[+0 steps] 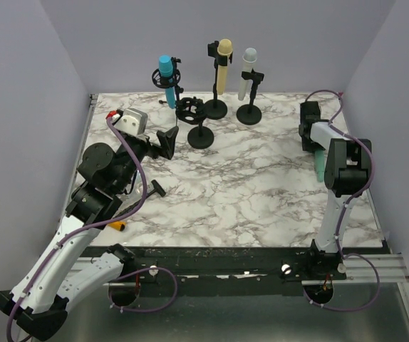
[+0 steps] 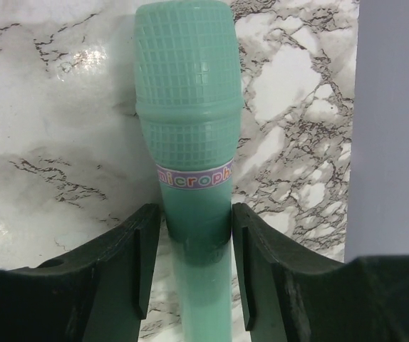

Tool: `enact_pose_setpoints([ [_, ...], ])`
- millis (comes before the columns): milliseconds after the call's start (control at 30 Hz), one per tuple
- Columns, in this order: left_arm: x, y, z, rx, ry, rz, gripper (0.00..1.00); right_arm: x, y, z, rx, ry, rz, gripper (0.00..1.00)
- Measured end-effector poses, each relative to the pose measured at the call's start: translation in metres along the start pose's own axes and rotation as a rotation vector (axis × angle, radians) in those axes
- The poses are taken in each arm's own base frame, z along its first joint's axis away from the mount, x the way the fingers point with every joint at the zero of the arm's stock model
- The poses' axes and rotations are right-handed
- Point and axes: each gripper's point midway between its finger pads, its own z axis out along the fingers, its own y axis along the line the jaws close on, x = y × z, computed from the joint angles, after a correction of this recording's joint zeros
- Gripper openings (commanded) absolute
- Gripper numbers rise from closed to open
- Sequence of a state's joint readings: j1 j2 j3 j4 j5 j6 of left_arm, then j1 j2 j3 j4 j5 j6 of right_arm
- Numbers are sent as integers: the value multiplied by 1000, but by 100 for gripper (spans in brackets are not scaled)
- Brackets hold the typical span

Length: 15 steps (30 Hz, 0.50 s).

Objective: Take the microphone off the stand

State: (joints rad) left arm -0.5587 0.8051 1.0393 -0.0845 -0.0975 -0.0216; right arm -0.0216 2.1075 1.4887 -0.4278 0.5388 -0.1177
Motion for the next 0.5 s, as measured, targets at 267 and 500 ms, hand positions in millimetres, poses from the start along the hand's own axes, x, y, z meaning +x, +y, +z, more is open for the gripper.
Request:
enact_pose_setpoints([
  [267,0,0,0,-1,0,4,99,-3,1,-1,-10,-2,19,56],
  [500,0,0,0,-1,0,7,98,-7,0,-4,-4,-18,65,72],
])
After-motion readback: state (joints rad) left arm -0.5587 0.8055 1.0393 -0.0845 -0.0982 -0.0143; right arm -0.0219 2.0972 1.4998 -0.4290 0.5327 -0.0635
